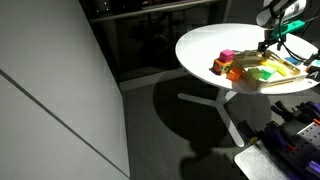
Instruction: Put the banana on the tray then stack the green blocks
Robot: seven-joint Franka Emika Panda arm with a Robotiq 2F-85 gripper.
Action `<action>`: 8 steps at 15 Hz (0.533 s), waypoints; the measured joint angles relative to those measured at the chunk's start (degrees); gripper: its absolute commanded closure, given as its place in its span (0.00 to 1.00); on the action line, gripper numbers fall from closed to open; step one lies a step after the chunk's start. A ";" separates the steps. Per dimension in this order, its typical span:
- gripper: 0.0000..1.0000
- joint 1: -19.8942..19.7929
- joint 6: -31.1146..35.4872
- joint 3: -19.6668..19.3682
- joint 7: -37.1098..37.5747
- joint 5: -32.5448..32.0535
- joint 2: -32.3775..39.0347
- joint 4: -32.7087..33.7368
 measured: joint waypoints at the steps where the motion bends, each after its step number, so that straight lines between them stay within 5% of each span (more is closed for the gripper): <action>1: 0.00 0.05 1.87 0.39 0.00 0.03 -0.58 -1.06; 8: 0.00 0.25 8.14 3.19 -0.58 1.54 -5.95 -9.05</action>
